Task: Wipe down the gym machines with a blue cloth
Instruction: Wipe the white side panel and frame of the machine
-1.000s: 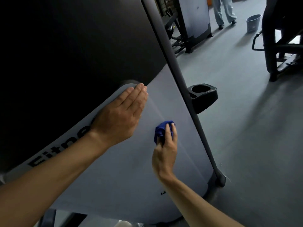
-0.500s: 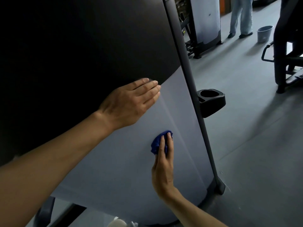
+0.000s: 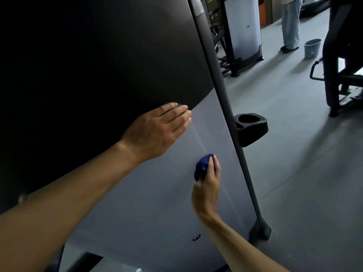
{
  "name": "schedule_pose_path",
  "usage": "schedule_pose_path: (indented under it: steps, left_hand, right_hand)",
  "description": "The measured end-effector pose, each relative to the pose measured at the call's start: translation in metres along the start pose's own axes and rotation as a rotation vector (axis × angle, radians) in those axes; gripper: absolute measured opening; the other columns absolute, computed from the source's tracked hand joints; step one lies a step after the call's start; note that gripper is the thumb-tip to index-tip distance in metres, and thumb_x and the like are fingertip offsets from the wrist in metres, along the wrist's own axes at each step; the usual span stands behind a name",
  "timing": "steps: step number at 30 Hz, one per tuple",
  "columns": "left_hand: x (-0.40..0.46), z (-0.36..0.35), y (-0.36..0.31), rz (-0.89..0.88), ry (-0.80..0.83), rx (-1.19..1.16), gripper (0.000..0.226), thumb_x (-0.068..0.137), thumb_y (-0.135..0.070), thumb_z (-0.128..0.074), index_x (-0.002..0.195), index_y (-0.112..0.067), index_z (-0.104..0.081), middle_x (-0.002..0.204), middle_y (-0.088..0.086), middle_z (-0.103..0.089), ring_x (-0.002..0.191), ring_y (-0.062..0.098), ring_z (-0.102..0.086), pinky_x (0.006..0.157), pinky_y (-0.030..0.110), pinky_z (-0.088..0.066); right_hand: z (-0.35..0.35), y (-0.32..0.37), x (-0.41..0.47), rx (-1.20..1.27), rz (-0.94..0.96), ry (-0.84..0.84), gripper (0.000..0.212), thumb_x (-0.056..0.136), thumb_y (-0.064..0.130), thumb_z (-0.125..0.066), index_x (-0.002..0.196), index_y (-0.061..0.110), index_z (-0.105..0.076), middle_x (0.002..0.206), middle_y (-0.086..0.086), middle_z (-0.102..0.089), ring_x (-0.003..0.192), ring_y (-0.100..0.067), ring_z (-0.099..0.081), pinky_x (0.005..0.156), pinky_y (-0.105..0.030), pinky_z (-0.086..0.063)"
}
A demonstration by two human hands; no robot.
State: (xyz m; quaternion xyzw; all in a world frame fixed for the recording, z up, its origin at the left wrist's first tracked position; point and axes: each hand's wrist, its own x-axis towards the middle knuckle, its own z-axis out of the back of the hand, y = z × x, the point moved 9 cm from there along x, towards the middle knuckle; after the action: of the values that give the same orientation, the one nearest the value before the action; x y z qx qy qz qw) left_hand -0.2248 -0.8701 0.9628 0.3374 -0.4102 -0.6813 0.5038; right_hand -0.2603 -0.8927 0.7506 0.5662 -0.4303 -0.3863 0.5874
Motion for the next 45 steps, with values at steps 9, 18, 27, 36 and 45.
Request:
schedule_pose_path:
  steps: [9, 18, 27, 36, 45]
  left_hand:
    - [0.004, 0.001, 0.001, 0.018, 0.033, 0.023, 0.059, 0.101, -0.015, -0.02, 0.154, -0.001, -0.043, 0.157, 0.021, -0.046, 0.149, 0.038, -0.04, 0.125, 0.046, -0.026]
    - [0.025, -0.003, -0.003, 0.025, 0.027, 0.053, 0.057, 0.097, -0.017, -0.017, 0.142, -0.004, -0.049, 0.141, 0.016, -0.053, 0.131, 0.033, -0.052, 0.108, 0.041, -0.043]
    - [0.026, -0.01, 0.0, 0.075, 0.034, 0.052, 0.058, 0.106, -0.017, -0.016, 0.16, 0.003, -0.028, 0.168, 0.025, -0.025, 0.156, 0.04, -0.024, 0.127, 0.048, -0.017]
    - [0.026, -0.015, 0.003, 0.111, 0.031, 0.029, 0.06, 0.11, -0.025, -0.018, 0.162, 0.004, -0.018, 0.17, 0.026, -0.013, 0.159, 0.04, -0.013, 0.128, 0.05, -0.011]
    - [0.025, -0.014, 0.0, 0.097, 0.028, 0.045, 0.059, 0.111, -0.024, -0.013, 0.163, 0.005, -0.008, 0.17, 0.027, -0.009, 0.159, 0.039, -0.011, 0.129, 0.049, -0.012]
  right_hand:
    - [0.005, 0.029, 0.016, 0.016, 0.308, -0.043, 0.082, 0.088, -0.025, -0.053, 0.159, 0.011, -0.033, 0.168, 0.0, -0.023, 0.154, -0.018, -0.024, 0.12, -0.043, -0.038]
    - [0.003, 0.119, 0.069, 0.147, 0.467, -0.111, 0.064, 0.096, -0.013, -0.057, 0.154, 0.007, -0.042, 0.163, -0.003, -0.033, 0.151, -0.021, -0.033, 0.119, -0.044, -0.039]
    - [0.015, 0.035, 0.069, 0.1, 0.114, -0.116, 0.072, 0.093, -0.02, -0.046, 0.158, 0.008, -0.035, 0.166, -0.001, -0.027, 0.153, -0.02, -0.027, 0.122, -0.048, -0.034]
    - [0.027, 0.027, 0.096, -0.006, 0.302, -0.111, 0.075, 0.09, -0.021, -0.051, 0.158, 0.01, -0.036, 0.166, -0.004, -0.025, 0.154, -0.017, -0.025, 0.121, -0.045, -0.036]
    - [0.029, 0.127, 0.141, 0.048, 0.479, -0.053, 0.073, 0.089, -0.02, -0.057, 0.155, 0.005, -0.04, 0.162, -0.011, -0.033, 0.15, -0.027, -0.034, 0.121, -0.041, -0.037]
